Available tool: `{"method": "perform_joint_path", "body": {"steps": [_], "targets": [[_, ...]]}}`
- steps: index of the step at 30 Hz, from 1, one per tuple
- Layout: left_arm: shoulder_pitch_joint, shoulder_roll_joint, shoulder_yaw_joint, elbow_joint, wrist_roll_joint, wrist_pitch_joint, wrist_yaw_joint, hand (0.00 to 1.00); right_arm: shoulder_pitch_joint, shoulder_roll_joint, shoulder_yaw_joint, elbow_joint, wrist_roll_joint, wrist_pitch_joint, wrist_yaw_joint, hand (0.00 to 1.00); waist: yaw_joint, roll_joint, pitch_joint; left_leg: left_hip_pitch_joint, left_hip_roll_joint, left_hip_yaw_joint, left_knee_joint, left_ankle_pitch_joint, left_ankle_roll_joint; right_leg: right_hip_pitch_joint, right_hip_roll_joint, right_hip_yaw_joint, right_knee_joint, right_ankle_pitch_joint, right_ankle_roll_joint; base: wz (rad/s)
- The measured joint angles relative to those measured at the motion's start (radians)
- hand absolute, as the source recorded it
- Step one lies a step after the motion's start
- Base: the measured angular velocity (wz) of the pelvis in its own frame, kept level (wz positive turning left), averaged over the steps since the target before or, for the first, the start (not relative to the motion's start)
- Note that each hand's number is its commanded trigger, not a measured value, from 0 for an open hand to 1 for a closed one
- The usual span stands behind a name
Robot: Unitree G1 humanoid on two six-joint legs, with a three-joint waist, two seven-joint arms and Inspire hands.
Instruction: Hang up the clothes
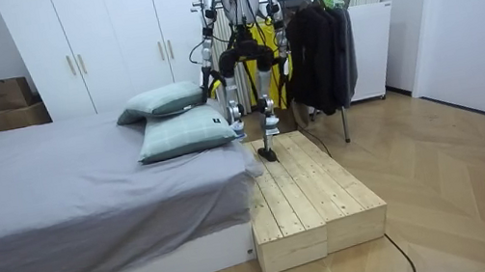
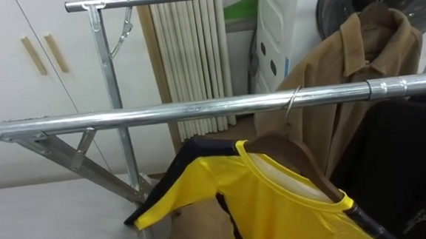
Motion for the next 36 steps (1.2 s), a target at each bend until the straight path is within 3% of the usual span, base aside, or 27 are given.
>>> {"method": "perform_joint_path", "body": {"steps": [16, 28, 36], "targets": [[-0.001, 0.001, -0.016, 0.001, 0.000, 0.000, -0.004, 0.00, -0.004, 0.000, 0.023, -0.002, 0.000, -0.003, -0.004, 0.00, 0.000, -0.001, 0.0048, 0.000, 0.000, 0.000, 0.000, 0.000, 0.000, 0.000, 0.000, 0.000, 0.000, 0.000, 0.000, 0.00], [-0.003, 0.001, -0.018, 0.001, -0.010, 0.000, -0.016, 0.00, -0.014, -0.001, 0.034, -0.013, 0.000, -0.003, -0.004, 0.00, 0.006, 0.002, 0.0016, -0.001, 0.000, 0.002, 0.000, 0.000, 0.000, -0.004, 0.001, -0.001, 0.002, -0.001, -0.001, 0.00], [-0.011, -0.006, -0.017, 0.001, -0.022, -0.009, 0.010, 0.00, -0.030, -0.002, 0.078, -0.016, -0.017, -0.004, 0.007, 0.00, 0.017, 0.019, -0.0008, -0.023, 0.004, -0.004, 0.022, -0.001, -0.002, -0.007, -0.004, -0.047, 0.004, -0.011, -0.012, 0.14]]}}
